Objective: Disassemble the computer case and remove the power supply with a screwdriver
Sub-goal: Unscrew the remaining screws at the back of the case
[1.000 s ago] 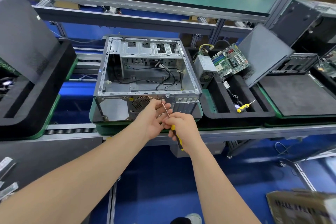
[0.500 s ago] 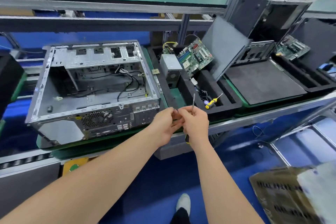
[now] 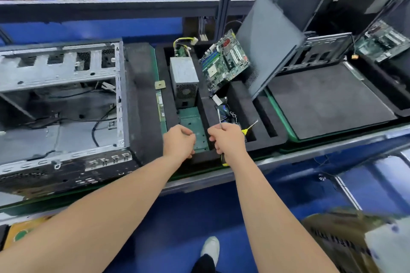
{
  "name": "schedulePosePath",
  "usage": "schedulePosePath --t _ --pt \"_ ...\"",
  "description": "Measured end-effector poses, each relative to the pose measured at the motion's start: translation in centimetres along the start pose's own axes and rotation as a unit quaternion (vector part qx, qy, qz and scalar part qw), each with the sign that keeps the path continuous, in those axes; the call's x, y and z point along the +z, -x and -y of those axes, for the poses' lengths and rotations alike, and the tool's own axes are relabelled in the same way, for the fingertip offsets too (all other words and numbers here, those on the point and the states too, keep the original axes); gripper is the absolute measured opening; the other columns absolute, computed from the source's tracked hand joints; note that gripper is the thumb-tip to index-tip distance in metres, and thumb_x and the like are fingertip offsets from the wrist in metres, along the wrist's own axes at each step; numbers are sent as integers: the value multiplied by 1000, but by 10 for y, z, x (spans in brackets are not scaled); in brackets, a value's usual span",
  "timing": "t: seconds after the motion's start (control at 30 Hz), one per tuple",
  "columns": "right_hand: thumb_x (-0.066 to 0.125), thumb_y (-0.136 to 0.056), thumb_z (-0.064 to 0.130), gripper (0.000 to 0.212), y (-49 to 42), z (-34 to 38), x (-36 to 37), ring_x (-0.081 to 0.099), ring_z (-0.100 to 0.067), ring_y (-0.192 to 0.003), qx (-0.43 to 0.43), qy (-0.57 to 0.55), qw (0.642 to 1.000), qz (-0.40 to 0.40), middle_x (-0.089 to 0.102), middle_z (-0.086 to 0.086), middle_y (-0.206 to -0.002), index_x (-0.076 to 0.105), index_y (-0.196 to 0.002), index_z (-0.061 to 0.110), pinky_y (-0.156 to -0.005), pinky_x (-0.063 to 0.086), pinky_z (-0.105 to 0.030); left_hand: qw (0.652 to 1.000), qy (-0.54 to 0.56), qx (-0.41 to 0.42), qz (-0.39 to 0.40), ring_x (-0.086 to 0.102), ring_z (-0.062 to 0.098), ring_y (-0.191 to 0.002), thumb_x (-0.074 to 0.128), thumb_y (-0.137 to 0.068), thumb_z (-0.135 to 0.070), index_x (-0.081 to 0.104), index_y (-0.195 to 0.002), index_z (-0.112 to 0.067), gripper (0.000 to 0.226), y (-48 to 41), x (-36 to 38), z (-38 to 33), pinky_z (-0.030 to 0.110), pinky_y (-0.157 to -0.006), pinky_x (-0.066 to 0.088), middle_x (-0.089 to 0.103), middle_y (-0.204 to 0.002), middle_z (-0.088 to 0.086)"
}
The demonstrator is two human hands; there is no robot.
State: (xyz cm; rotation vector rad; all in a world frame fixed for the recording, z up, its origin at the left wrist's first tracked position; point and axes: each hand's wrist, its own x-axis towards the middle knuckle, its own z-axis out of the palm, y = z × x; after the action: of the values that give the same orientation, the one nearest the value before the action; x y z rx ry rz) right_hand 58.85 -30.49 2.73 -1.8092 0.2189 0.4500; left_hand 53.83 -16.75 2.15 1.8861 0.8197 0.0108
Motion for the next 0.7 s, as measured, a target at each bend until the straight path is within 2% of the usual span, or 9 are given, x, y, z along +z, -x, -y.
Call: schedulePosePath --t 0.13,0.27,0.33,0.4,0.47,0.5,0.6,0.67,0.7 --pt "65 -93 12 10 -22 -2 -2 46 -16 -48 5 7 1000 20 66 -2 -65 70 -84 11 -42 37 -23 998 -67 -1 6 70 21 -52 72 -90 -15 71 -88 -20 6 -15 6 2 36 -50 61 74 -83 5" --pt "60 -99 17 11 -33 -3 0 49 -14 -48 20 -5 999 42 68 -4 -70 68 -96 11 -44 40 -26 997 -76 -10 17 71 21 -55 72 -91 -15 73 -101 -19 11 -18 7 6 33 -49 60 75 -88 7" --pt "57 -101 18 13 -36 -1 2 51 -15 -50 34 -34 997 56 70 -5 -71 66 -106 11 -46 42 -29 998 -64 -4 4 73 27 -63 61 -94 -15 75 -95 -20 14 -16 6 2 40 -55 63 75 -84 7" --pt "54 -102 14 14 -35 6 3 52 -16 -50 47 -86 993 67 68 -9 -74 66 -108 9 -46 42 -30 999 -52 10 -8 73 29 -77 53 -97 -20 74 -89 -21 22 -13 4 -8 44 -71 63 75 -85 5" --pt "48 -103 9 19 -29 16 5 57 -18 -53 25 -127 988 84 64 -12 -79 67 -106 5 -48 46 -31 999 -24 24 -14 72 23 -88 50 -100 -26 73 -105 -23 24 -10 -2 -23 41 -83 60 75 -95 -2" --pt "47 -105 8 21 -25 22 7 61 -20 -56 -1 -134 987 90 63 -12 -81 68 -106 4 -51 50 -32 999 -2 33 -16 72 19 -90 48 -101 -27 71 -112 -24 25 -7 -6 -31 39 -85 59 74 -98 -5" --pt "49 -107 12 21 -3 49 18 68 -26 -62 -65 -165 978 110 67 -10 -77 70 -108 6 -56 56 -37 994 88 59 -14 73 13 -83 45 -101 -22 66 -118 -27 28 4 -28 -60 32 -67 60 74 -99 -8" --pt "48 -108 17 23 21 71 33 67 -25 -59 -88 -190 969 134 71 -9 -74 69 -109 9 -52 56 -36 981 178 73 6 73 13 -70 47 -99 -13 66 -115 -24 27 16 -53 -74 30 -54 57 75 -95 -3" --pt "47 -108 18 23 32 82 42 65 -24 -55 -93 -201 965 142 70 -9 -72 69 -108 10 -48 54 -33 975 206 85 14 72 14 -67 47 -98 -10 65 -114 -23 28 22 -67 -79 30 -53 56 76 -94 0"
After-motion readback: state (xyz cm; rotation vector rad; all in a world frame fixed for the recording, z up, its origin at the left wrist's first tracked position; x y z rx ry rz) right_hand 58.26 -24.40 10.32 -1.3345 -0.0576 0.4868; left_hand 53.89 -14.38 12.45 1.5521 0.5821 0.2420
